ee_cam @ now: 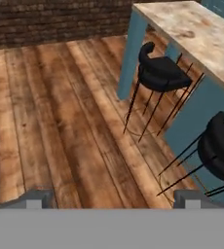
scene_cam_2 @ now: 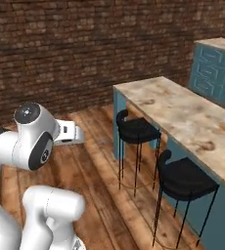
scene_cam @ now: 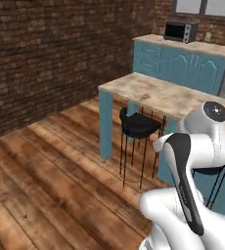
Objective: Place the pitcher and cup on the dining counter for serving.
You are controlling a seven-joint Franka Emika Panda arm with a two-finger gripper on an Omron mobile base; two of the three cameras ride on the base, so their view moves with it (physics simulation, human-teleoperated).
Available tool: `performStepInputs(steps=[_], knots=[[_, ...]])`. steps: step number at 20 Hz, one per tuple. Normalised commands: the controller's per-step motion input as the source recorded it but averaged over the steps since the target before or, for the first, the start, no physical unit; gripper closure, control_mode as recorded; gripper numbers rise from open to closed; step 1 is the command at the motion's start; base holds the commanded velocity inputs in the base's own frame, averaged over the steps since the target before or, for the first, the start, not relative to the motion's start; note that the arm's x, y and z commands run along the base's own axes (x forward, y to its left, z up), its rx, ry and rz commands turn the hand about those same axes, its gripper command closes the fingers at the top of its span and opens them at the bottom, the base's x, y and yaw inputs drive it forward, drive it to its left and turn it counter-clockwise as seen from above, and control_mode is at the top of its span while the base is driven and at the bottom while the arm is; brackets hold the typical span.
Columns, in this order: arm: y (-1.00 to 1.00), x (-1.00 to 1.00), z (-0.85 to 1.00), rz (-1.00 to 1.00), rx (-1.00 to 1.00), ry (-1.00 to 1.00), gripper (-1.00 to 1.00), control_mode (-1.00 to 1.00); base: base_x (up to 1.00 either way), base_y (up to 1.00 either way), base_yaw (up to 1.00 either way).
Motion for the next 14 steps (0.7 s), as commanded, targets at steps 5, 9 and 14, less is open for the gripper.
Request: performStepInputs(steps=[5, 9, 14], knots=[[0.00, 0.00, 0.00, 0.00, 0.00, 0.00, -1.00, 1.00, 0.25, -0.03, 0.91], [0.00, 0.00, 0.00, 0.00, 0.00, 0.00, -1.00, 1.00, 0.26, -0.16, 0.91], [0.00, 0.00, 0.00, 0.00, 0.00, 0.00, -1.00, 1.00, 0.18, -0.13, 0.93]])
